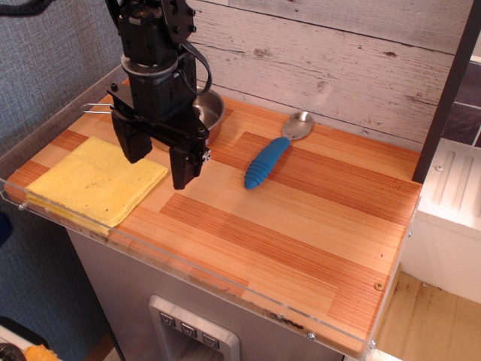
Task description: Put the mushroom on the yellow rag.
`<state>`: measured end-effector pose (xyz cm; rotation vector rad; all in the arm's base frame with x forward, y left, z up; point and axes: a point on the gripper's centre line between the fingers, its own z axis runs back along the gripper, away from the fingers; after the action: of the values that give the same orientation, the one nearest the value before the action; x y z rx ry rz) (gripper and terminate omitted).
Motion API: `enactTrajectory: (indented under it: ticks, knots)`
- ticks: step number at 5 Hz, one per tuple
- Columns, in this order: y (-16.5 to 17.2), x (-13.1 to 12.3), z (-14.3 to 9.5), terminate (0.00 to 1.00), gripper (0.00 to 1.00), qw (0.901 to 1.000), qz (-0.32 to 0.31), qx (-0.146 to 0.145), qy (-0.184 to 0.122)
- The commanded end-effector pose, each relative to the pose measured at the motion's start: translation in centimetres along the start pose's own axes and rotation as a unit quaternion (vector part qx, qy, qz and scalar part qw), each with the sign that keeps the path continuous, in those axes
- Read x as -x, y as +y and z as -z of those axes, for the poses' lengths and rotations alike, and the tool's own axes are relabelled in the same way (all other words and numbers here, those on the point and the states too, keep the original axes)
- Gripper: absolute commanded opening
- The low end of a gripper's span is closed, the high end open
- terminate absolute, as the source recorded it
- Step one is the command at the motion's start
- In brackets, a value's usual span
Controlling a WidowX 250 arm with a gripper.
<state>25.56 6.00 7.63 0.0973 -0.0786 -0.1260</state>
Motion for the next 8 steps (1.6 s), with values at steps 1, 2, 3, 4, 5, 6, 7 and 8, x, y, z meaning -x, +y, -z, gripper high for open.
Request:
enactTrajectory:
  ticks: [1, 2, 3, 4, 5, 6, 7, 8]
  knots:
    - [0.0, 0.0, 0.0, 0.00, 1.00, 1.0000, 0.000, 0.000, 0.000]
    - [2.7, -3.3, 0.0, 0.00, 1.00, 0.9995, -0.029, -0.002, -0.010]
    - [5.4, -6.2, 0.0, 0.00, 1.00, 0.9981, -0.058, 0.007, -0.020]
    - [8.5, -8.9, 0.1, 0.00, 1.00, 0.9947, -0.101, 0.006, -0.023]
    - [9.9, -10.4, 1.3, 0.00, 1.00, 0.9928, -0.119, 0.004, -0.010]
    - [9.5, -10.7, 2.4, 0.00, 1.00, 0.9937, -0.112, 0.006, 0.000]
    - [9.1, -10.6, 3.0, 0.00, 1.00, 0.9941, -0.108, 0.010, 0.007]
    - [9.0, -10.7, 3.4, 0.00, 1.00, 0.9942, -0.107, 0.012, 0.009]
